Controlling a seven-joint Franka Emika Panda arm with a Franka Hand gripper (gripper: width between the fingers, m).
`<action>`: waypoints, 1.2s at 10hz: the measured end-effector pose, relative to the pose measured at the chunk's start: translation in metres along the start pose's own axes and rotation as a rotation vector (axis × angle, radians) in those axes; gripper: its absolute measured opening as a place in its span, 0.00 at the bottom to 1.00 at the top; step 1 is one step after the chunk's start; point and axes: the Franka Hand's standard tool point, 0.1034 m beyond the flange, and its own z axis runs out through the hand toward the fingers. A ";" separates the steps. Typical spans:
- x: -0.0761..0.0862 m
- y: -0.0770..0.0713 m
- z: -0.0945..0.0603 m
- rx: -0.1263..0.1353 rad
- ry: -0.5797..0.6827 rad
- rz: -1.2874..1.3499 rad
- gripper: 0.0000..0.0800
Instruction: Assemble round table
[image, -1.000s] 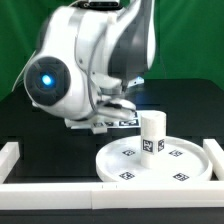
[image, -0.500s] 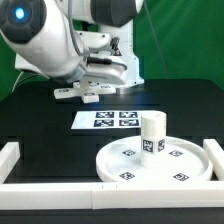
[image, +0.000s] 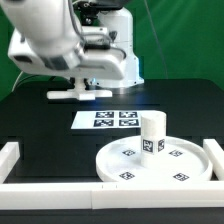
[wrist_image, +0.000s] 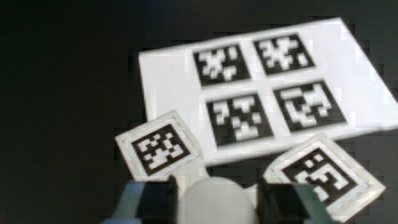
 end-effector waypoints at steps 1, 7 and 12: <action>0.005 0.002 -0.022 -0.033 0.122 -0.080 0.26; 0.024 0.006 -0.035 -0.033 0.579 -0.101 0.26; 0.045 0.018 -0.047 -0.061 0.958 -0.124 0.26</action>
Offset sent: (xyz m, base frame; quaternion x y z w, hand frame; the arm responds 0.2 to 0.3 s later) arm 0.0000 0.0000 0.0000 0.0000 0.1938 0.0000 0.9810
